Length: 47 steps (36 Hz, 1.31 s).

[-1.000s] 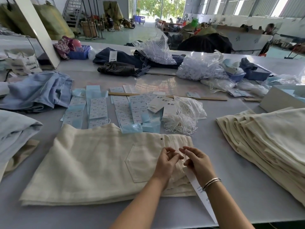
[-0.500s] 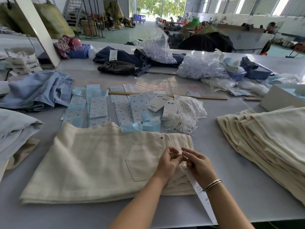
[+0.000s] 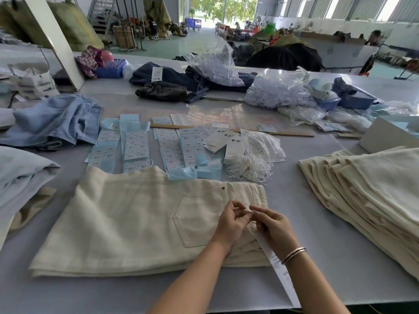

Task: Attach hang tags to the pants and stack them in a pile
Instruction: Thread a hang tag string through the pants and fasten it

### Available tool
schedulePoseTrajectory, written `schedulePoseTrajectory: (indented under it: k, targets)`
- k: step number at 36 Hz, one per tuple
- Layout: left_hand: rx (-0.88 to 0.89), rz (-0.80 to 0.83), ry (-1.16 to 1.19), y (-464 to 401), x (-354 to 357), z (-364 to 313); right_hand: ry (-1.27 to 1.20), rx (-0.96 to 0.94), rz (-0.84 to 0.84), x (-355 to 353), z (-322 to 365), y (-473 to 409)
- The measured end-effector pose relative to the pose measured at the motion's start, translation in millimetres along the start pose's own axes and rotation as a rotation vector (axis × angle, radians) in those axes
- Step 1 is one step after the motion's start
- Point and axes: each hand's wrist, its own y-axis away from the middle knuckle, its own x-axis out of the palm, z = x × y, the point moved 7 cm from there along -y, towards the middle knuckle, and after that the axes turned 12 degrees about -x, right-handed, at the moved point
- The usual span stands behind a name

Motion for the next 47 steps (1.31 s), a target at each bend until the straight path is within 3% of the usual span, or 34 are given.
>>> schedulePoseTrajectory:
  k: [4,9,31,41,47]
  targets:
    - [-0.003,-0.004,-0.026,-0.7,-1.7,0.9,0.066,-0.021,-0.004,-0.5,-0.1,-0.3]
    - [-0.005,0.010,-0.033,-1.7,-0.9,1.7,-0.076,-0.013,-0.074,-3.9,-0.3,-2.7]
    - [0.011,0.001,-0.101,3.1,1.9,-3.8,-0.090,0.014,-0.014,-1.5,-0.5,-1.2]
    - [0.022,-0.005,-0.094,3.8,1.3,-4.7,0.025,0.005,0.009,-4.5,-5.2,-2.7]
    - [0.018,-0.009,-0.092,0.5,0.8,-1.7,-0.063,0.000,-0.019,-3.8,-1.2,-1.8]
